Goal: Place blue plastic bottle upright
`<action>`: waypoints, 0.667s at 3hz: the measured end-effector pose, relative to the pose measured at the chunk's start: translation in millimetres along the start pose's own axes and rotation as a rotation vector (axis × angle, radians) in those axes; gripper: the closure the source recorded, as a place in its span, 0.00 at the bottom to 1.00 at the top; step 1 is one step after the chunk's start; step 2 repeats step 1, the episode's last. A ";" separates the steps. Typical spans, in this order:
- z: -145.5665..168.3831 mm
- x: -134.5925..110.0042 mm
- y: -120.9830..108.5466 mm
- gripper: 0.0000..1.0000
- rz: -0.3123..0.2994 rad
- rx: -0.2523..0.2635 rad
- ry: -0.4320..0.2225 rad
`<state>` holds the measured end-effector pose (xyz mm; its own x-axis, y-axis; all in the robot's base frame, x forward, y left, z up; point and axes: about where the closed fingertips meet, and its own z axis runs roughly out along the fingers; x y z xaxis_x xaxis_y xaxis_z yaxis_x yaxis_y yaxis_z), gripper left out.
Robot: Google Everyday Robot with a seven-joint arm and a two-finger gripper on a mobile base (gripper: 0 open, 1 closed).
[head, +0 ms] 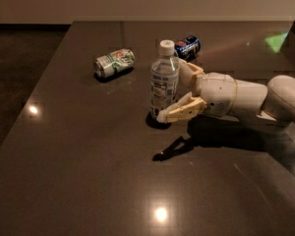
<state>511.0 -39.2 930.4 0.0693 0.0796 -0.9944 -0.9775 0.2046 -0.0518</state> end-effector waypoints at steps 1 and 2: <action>0.1 0.0 0.0 0.00 0.000 0.000 0.000; 0.1 0.0 0.0 0.00 0.000 0.000 0.000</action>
Offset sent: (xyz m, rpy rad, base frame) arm 0.0000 0.0000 0.0000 0.0000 0.0000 0.0000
